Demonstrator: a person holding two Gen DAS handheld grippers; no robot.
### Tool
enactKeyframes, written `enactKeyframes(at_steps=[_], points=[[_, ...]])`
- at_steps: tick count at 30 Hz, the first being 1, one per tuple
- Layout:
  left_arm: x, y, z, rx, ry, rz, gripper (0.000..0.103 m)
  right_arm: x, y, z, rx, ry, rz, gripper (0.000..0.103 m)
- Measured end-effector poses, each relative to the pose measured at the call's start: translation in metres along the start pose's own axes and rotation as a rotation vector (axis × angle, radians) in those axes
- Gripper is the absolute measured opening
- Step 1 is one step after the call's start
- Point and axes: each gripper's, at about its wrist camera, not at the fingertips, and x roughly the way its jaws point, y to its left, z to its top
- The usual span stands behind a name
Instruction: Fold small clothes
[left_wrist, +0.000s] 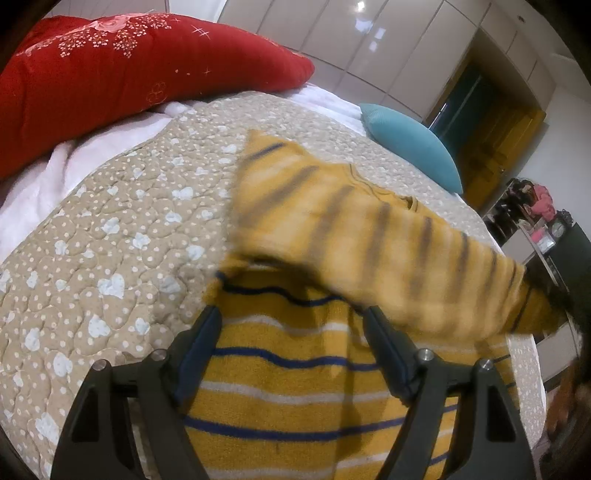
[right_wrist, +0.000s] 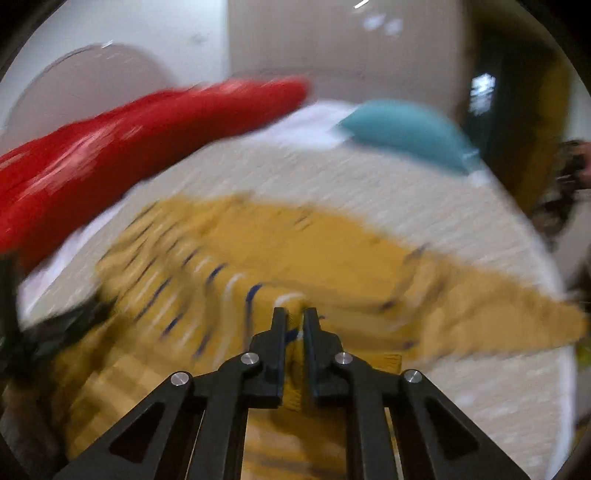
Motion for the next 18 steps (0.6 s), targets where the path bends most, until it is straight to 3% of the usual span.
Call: enactKeyframes(at_steps=[1,2,3,7,9,12,15,18], points=[[0.000,0.000,0.000,-0.001,-0.001,-0.001,0.078,0.001,-0.008,0.007,0.013,-0.029,-0.089,0.025],[-0.001,0.001,0.000,-0.003,-0.001,-0.003,0.078,0.006,-0.014,0.012,0.014,-0.032,-0.166,0.047],[-0.001,0.001,0.000,-0.006,-0.003,-0.006,0.078,0.012,-0.021,0.014,0.018,-0.013,-0.206,0.054],[-0.004,0.005,0.000,-0.023,-0.007,-0.021,0.078,0.012,-0.038,0.008,0.139,0.004,-0.091,0.056],[-0.010,0.010,0.001,-0.048,-0.016,-0.027,0.078,0.013,-0.032,0.004,0.137,0.018,-0.040,0.056],[-0.034,0.029,0.007,-0.110,-0.099,0.042,0.078,0.020,-0.007,-0.002,0.073,0.050,0.042,0.056],[-0.055,0.059,0.013,-0.192,-0.168,0.106,0.078,0.031,0.038,-0.002,0.001,0.085,0.180,0.056],[-0.064,0.091,0.015,-0.275,-0.174,0.154,0.079,0.043,0.081,0.005,-0.037,0.116,0.289,0.060]])
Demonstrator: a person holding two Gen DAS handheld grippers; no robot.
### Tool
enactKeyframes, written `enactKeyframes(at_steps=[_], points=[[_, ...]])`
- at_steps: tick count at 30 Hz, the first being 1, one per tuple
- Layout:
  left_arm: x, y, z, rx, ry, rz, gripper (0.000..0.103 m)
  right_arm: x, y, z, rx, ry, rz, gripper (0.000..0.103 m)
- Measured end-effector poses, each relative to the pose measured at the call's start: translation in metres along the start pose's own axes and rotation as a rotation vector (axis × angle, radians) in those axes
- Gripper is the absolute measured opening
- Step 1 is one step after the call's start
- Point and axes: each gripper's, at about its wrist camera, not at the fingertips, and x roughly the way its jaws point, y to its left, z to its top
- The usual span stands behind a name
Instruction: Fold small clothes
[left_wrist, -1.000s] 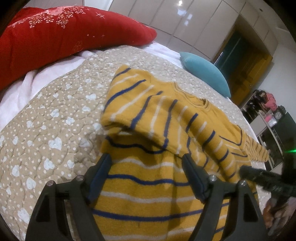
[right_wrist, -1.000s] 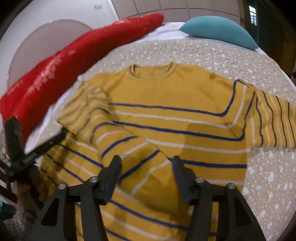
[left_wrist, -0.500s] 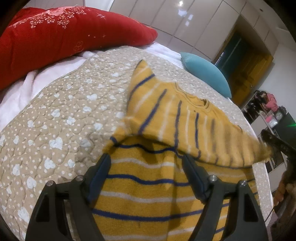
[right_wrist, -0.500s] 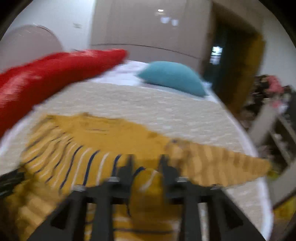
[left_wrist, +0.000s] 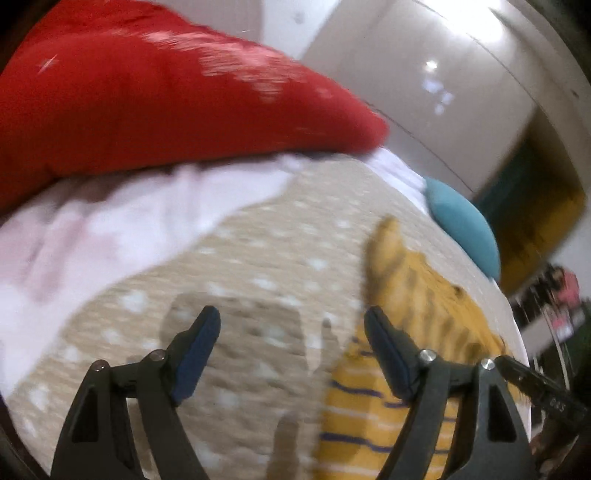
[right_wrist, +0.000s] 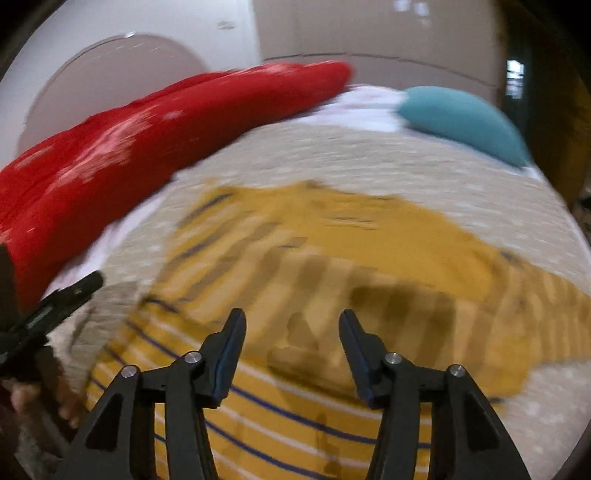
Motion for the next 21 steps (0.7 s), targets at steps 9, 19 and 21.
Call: enactKeyframes(at_steps=[9,19,21], points=[[-0.002,0.013,-0.001,0.048,0.002,0.066,0.079,0.105,0.087,0.055,0.000,0.128,0.118,0.073],[0.002,0.022,0.004,0.028,0.032,0.040,0.079,0.163,0.133,0.071,-0.103,0.184,0.014,0.009],[0.003,0.020,0.004,0.036,0.026,0.049,0.079,0.174,0.145,0.073,-0.131,0.195,0.038,0.012]])
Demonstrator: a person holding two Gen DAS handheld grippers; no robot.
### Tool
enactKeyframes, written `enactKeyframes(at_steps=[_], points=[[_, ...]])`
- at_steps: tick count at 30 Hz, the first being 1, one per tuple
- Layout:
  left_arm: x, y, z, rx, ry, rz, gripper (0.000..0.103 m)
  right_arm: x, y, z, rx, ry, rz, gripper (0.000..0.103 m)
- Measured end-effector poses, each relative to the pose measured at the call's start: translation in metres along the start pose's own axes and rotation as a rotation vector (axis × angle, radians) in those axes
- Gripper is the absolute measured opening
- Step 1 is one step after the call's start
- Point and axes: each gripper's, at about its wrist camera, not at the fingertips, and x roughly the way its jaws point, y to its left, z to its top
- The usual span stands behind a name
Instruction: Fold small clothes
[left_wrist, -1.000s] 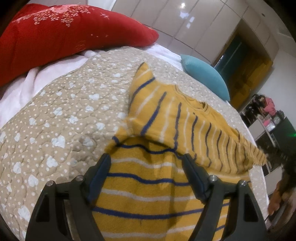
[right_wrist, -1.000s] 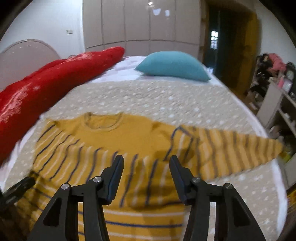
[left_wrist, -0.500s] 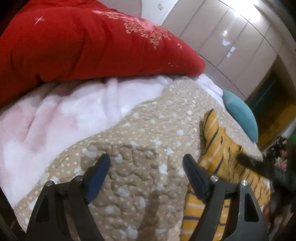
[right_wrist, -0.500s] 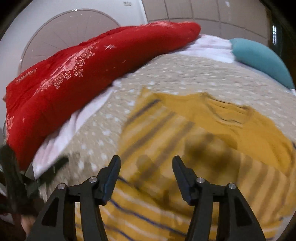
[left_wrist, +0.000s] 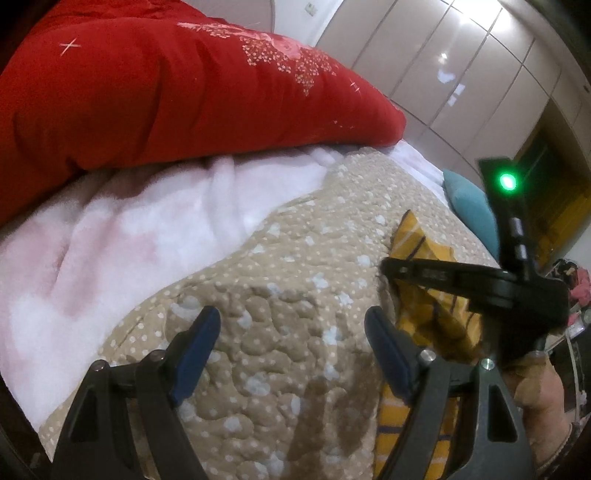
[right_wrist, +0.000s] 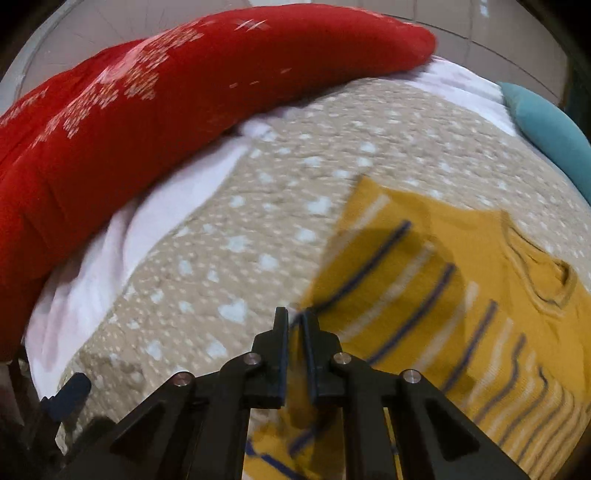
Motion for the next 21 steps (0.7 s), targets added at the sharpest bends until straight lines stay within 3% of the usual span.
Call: enactKeyframes(at_steps=[3,6,7,9,14,17,21], points=[[0.001,-0.002,-0.001,0.009,0.000,0.009,0.079,0.001,0.008,0.001,-0.019,-0.003,0.018,0.016],[-0.002,-0.004,-0.001,0.011,-0.008,0.009,0.079,-0.029,-0.004,-0.009,0.022,-0.067,0.052,0.030],[-0.003,-0.005,-0.001,0.011,-0.012,0.005,0.079,-0.042,-0.012,-0.014,0.035,-0.090,0.054,0.040],[-0.008,-0.013,-0.002,0.030,-0.026,-0.005,0.079,-0.063,-0.034,-0.027,0.059,-0.115,0.025,0.049],[-0.017,-0.050,-0.013,0.141,-0.045,-0.073,0.080,-0.089,-0.130,-0.083,0.194,-0.059,-0.104,0.050],[-0.013,-0.077,-0.026,0.218,-0.025,-0.094,0.080,-0.104,-0.207,-0.130,0.355,-0.013,-0.170,0.050],[-0.007,-0.114,-0.050,0.347,0.006,-0.128,0.080,-0.149,-0.285,-0.187,0.550,-0.082,-0.180,0.049]])
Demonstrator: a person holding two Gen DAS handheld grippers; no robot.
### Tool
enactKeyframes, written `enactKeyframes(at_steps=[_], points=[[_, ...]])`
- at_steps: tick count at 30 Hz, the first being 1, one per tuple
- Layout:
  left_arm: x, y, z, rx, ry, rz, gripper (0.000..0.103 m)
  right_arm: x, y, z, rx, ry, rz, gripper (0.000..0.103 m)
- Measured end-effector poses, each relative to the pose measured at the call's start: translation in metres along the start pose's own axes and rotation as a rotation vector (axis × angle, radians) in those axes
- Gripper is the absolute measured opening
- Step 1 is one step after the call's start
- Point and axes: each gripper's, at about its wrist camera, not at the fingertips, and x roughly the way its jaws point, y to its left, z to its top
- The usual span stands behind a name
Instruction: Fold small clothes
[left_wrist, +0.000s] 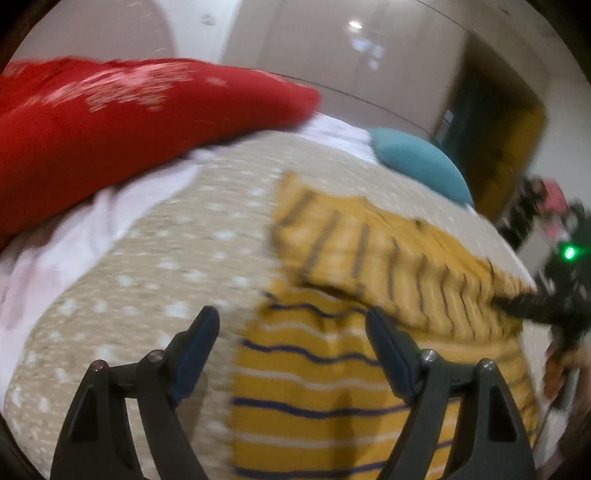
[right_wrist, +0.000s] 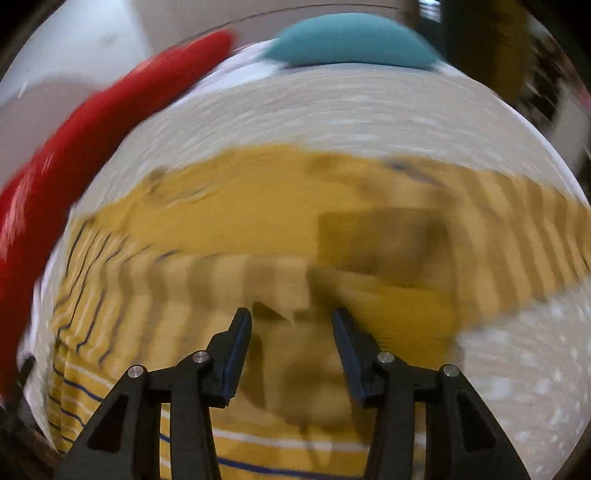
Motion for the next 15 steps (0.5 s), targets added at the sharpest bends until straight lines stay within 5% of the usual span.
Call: enactKeyframes(at_steps=[2,5,11,15], points=[[0.005,-0.018,-0.005,0.062,0.014,-0.005,0.080,-0.018,-0.043,-0.004,0.099,-0.027,0.040,0.052],[0.020,-0.029,-0.013,0.111,0.052,0.036,0.080,-0.045,-0.101,-0.018,0.192,-0.086,-0.055,0.060],[0.036,-0.010,-0.015,0.016,0.114,0.008,0.082,-0.073,-0.226,-0.058,0.469,-0.158,-0.006,0.060],[0.036,-0.016,-0.018,0.054,0.112,0.031,0.085,-0.073,-0.286,-0.068,0.640,-0.236,0.160,0.060]])
